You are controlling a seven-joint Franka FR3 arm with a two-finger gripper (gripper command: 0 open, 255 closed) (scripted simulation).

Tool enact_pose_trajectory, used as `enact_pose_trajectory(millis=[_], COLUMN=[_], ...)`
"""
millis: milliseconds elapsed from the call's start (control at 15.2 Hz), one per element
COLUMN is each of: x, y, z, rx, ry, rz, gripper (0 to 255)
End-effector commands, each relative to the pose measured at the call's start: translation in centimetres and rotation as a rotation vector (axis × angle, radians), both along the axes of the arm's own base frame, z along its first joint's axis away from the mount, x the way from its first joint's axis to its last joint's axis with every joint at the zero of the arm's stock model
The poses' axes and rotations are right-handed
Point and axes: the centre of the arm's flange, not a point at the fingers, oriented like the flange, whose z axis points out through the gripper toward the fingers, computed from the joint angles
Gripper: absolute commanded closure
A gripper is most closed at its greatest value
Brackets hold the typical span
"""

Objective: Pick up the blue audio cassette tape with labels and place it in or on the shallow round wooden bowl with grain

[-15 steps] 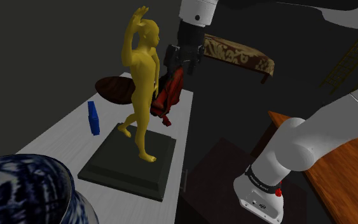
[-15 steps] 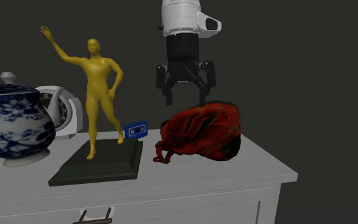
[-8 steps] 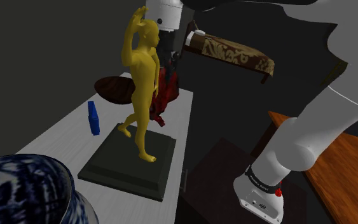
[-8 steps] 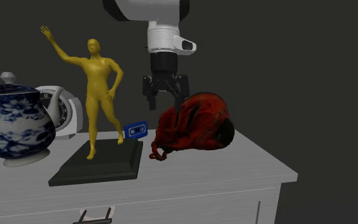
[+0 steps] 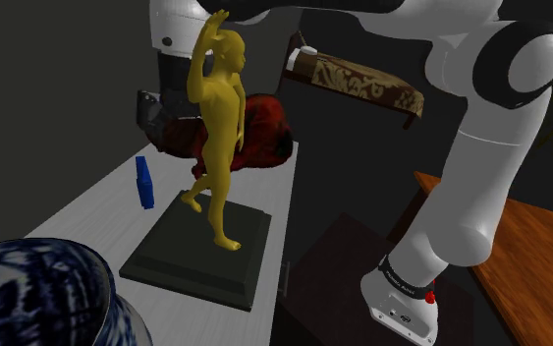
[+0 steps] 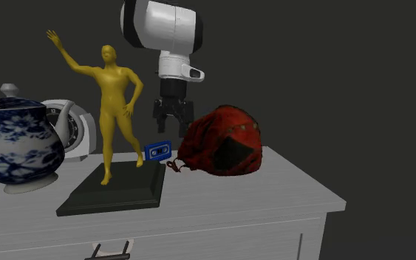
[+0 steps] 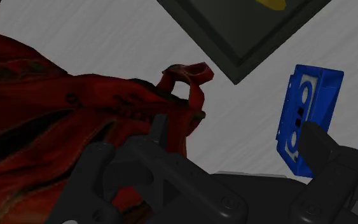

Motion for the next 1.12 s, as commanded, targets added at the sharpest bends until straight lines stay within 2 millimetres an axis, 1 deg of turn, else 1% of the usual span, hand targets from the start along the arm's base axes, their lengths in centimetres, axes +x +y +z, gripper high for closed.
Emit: enact_pose_trajectory(millis=[0,264,330,792,858,1056], x=[1.5,4.7,5.1,4.4,4.3,4.3], y=[1.6,5.4,5.9,6.1,6.1,6.1], z=[-1.3,-3.4,-3.6,-7.2,-7.5,-7.5], rx=[0.008,0.023,0.025,0.025,0.025,0.025], ry=[0.021,0.060,0.065,0.065,0.065,0.065], rz=[-0.027,-0.072,-0.078,-0.078,-0.078,-0.078], gripper=[0,0,0,0,0,0])
